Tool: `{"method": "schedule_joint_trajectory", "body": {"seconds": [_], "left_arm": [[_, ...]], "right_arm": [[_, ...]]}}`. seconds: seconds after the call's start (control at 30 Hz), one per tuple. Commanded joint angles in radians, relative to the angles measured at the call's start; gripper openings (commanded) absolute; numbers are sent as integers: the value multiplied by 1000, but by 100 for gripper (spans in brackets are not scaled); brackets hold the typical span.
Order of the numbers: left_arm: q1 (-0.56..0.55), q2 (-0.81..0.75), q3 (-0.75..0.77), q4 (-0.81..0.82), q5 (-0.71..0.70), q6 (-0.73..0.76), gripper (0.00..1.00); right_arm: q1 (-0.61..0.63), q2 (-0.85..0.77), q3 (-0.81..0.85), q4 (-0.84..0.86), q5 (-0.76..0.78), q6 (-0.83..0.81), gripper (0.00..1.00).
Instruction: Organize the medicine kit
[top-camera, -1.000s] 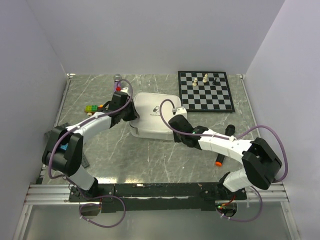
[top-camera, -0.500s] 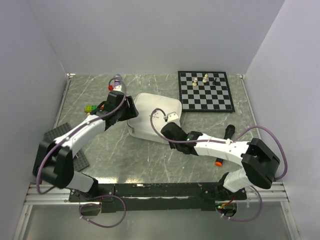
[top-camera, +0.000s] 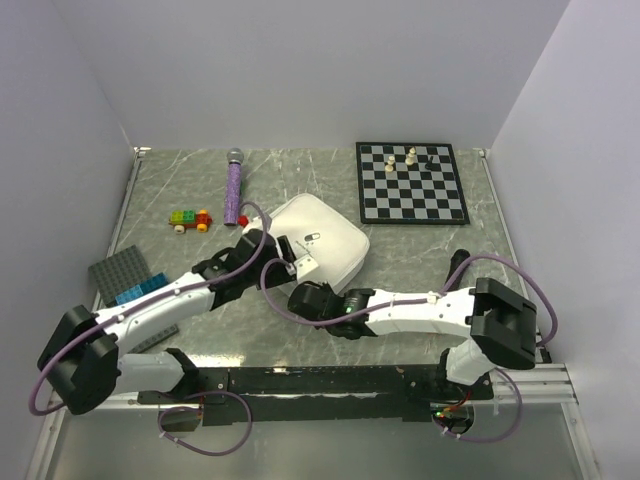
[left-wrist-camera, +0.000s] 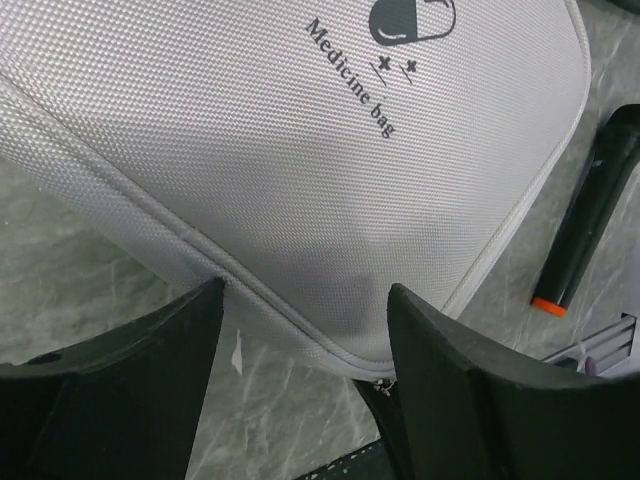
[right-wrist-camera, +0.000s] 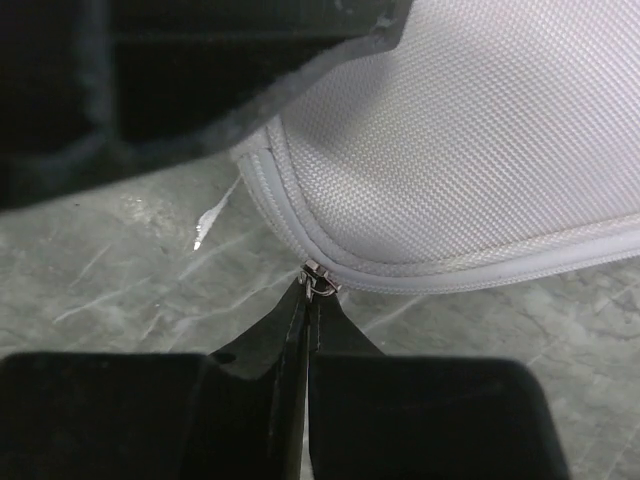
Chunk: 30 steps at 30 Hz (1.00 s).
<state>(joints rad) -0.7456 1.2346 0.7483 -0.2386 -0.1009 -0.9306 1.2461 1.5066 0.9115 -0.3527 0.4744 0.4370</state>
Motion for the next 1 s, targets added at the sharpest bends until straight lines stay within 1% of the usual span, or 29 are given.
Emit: {"method": "schedule_joint_trajectory", "body": {"seconds": [0.0,0.03,0.07,0.13,0.17,0.23,0.27,0.33,0.43,0.53,0.67,0.77,0.83,0.93,0.97], "left_arm": [[-1,37,-27,78,-25,-44,69],[0,63,-24,81,-36,-31,63],[2,95,-23,82,-40,-14,53],[3,158,-26,94,-36,9,28],[5,189,-27,97,-30,7,17],[9,226,-43,120,-11,3,3],[11,239,-50,128,-14,-4,1],[17,256,-67,151,-5,-8,1],[29,266,-61,151,-17,-1,1],[57,252,-53,139,-34,15,1],[112,229,-64,137,-28,27,1],[133,215,-66,142,-20,41,1],[143,216,-61,139,-17,49,1],[153,217,-63,139,-22,56,1],[160,215,-66,142,-17,56,0]], "right_arm": [[24,12,49,12,12,2,0],[24,3,32,6,15,5,0],[24,-9,8,6,18,6,0],[23,-46,-49,12,30,9,0],[21,-69,-77,15,33,12,0],[7,-120,-129,20,33,19,0],[0,-138,-150,20,33,20,0],[-8,-166,-184,24,30,19,0],[-11,-192,-192,26,38,11,0],[-33,-204,-183,-20,76,32,0],[-76,-278,-223,-72,128,101,0],[-132,-374,-276,-127,150,212,0],[-195,-445,-307,-150,132,268,0],[-296,-505,-345,-144,96,282,0],[-321,-514,-350,-125,73,258,0]]}}
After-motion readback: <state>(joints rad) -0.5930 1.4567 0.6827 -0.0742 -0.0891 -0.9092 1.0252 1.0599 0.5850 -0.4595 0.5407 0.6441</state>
